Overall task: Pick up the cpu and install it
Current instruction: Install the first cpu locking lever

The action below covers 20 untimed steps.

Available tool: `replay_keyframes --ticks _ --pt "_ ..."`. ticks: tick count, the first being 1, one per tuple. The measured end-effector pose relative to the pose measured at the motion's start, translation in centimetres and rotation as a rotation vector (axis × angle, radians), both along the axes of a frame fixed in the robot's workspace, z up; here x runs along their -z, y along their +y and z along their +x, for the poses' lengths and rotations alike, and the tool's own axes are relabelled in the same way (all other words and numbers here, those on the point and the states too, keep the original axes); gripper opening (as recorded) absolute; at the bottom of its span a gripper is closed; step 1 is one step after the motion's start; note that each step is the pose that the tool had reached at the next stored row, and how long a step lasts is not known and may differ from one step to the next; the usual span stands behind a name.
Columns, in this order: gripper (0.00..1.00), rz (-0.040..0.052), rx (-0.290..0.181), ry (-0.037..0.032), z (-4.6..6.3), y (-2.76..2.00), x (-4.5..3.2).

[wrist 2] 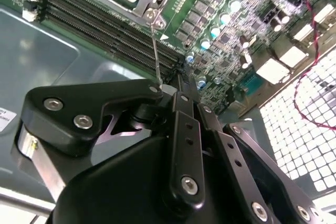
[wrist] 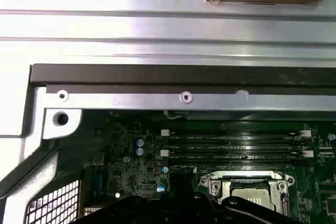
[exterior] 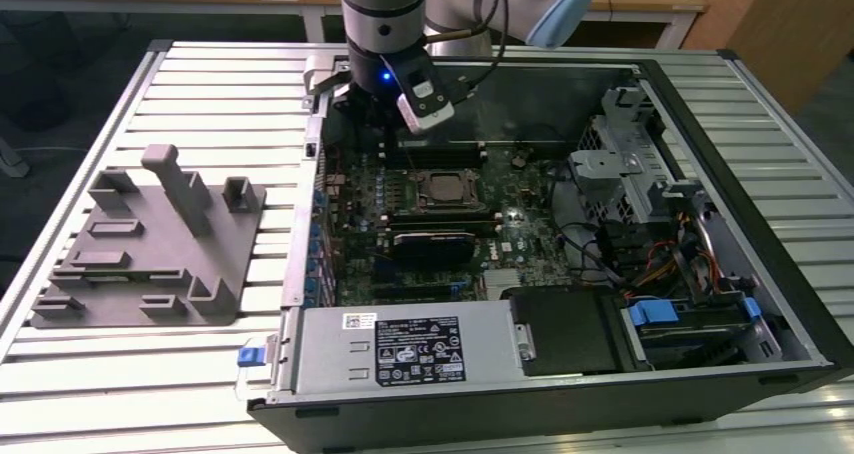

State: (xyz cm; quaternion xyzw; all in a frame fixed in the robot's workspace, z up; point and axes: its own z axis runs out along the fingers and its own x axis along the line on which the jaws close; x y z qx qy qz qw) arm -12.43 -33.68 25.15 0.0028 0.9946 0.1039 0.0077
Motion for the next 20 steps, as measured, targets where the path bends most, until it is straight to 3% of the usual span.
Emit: replay_keyframes --ticks 9,20 --pt "0.11 0.0020 0.000 0.0000 0.3 0.00 0.01" --pt "0.11 -0.0038 0.000 0.0000 3.0 0.03 0.03"
